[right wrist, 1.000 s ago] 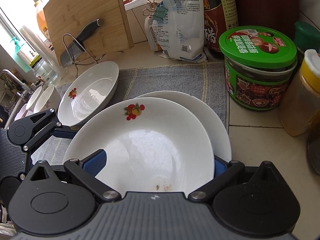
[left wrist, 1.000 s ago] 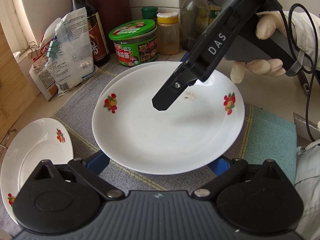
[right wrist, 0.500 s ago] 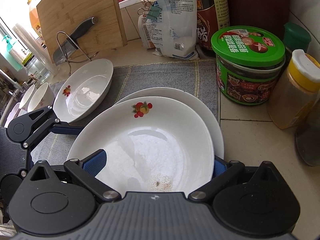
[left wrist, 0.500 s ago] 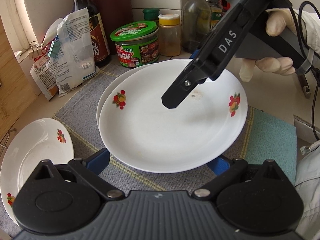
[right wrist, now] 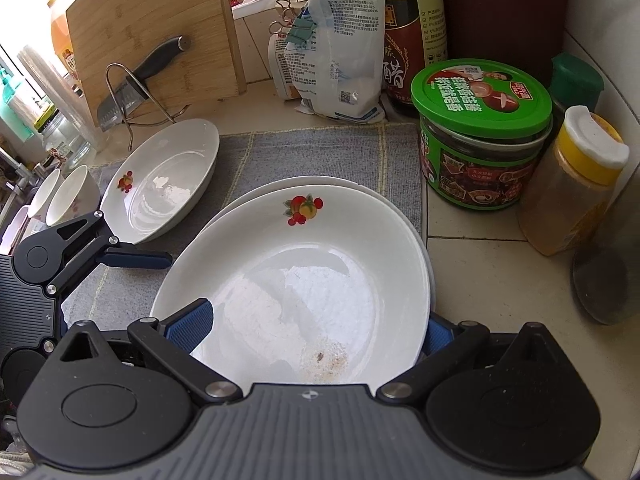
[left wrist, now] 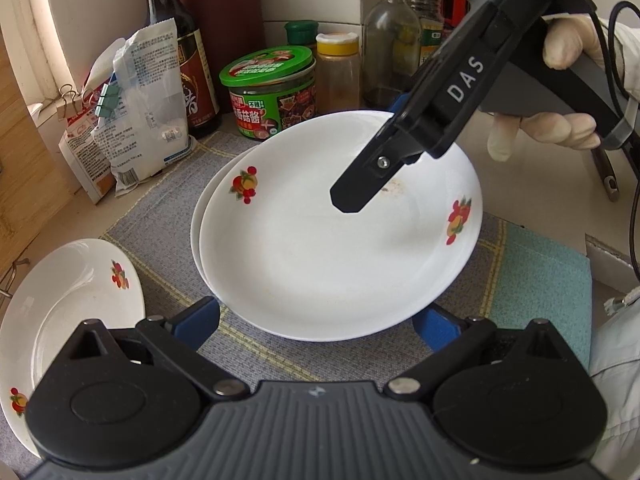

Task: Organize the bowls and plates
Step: 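Set the flower-print plate flat on the stack and open the right gripper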

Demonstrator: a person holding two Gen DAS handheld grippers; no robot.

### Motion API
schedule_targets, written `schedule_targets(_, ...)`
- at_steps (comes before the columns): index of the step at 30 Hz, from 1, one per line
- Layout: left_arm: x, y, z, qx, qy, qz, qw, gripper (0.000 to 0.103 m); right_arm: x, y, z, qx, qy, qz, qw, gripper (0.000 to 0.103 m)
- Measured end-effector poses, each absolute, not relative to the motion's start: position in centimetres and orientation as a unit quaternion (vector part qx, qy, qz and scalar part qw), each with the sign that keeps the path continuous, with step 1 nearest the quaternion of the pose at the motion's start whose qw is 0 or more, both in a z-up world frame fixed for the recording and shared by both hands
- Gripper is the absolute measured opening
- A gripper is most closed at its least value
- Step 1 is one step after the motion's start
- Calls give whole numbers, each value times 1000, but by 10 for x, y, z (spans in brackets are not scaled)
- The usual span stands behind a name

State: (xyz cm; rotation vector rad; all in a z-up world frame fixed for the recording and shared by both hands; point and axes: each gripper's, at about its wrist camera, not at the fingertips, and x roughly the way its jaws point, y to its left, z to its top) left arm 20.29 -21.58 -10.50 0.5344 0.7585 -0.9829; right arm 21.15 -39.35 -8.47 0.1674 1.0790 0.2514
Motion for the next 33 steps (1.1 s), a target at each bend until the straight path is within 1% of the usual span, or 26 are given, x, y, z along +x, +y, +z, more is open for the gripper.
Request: schedule_targets(33, 201, -214, -103, 219, 360, -441, 793, 102, 203, -376, -80, 25, 539, 71, 839, 103)
